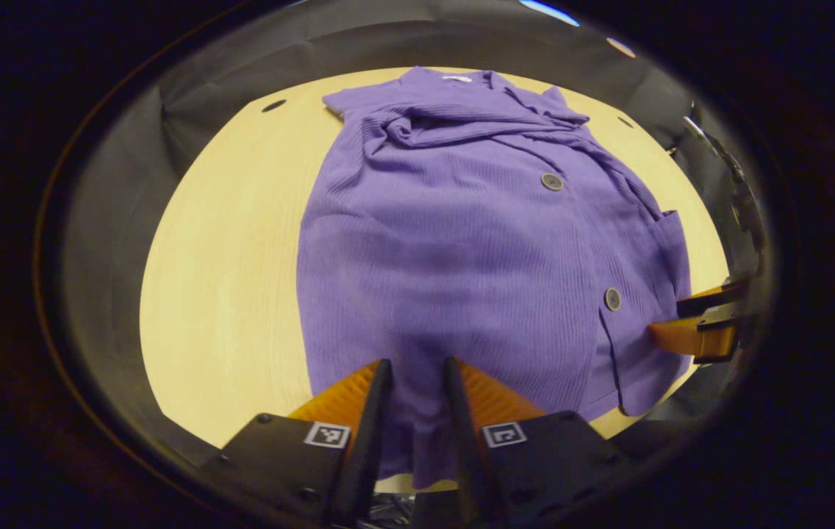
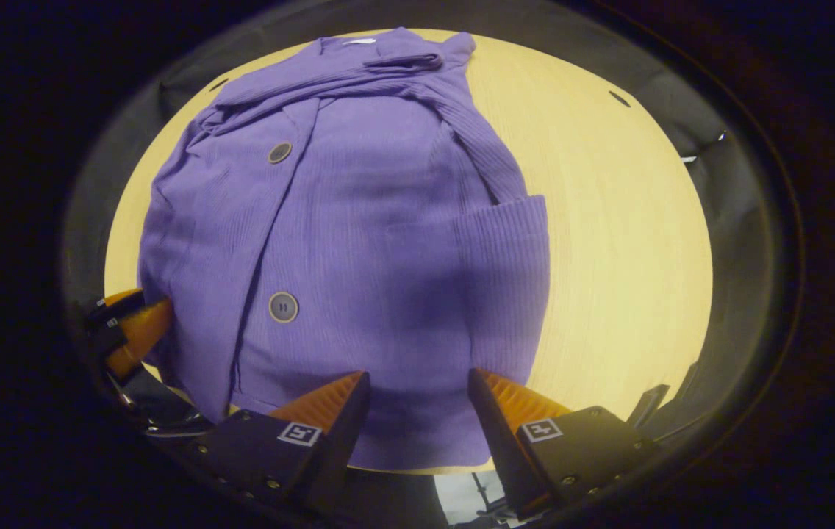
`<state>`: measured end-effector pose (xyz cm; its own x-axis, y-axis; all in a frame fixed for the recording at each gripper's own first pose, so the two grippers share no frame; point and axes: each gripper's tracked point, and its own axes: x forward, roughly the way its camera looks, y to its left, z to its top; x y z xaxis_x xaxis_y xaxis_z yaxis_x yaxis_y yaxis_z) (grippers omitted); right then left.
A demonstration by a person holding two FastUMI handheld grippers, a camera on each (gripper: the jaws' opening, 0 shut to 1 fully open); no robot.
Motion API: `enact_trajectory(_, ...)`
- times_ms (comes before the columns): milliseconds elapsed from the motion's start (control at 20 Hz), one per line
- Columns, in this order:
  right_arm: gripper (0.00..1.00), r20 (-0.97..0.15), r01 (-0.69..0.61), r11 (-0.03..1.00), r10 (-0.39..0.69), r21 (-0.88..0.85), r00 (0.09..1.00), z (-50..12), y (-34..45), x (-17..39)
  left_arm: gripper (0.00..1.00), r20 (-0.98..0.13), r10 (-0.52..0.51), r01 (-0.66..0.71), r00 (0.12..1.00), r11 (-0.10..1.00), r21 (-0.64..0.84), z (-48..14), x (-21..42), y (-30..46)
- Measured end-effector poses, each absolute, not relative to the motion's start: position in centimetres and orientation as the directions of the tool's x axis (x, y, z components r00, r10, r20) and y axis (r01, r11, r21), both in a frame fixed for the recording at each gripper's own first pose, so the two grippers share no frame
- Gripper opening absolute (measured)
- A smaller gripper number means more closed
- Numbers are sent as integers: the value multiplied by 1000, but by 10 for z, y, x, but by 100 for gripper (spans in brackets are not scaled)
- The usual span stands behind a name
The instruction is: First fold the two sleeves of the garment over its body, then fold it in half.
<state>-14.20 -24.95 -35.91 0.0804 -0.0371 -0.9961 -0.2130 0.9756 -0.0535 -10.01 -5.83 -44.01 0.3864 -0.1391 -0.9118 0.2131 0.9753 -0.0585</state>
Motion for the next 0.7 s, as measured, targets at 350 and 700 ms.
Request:
enact_trajectory(350, 9, -992, -172, 984, -30, -52, 125, -362, -247, -133, 8, -908, -142, 203, 394, 977, -64, -439, -93, -64)
enact_trajectory(700, 1, -980, -106, 994, 49, 29, 194, -344, -232, -116, 7, -881, -149, 174, 449, 982, -78, -421, -71, -65)
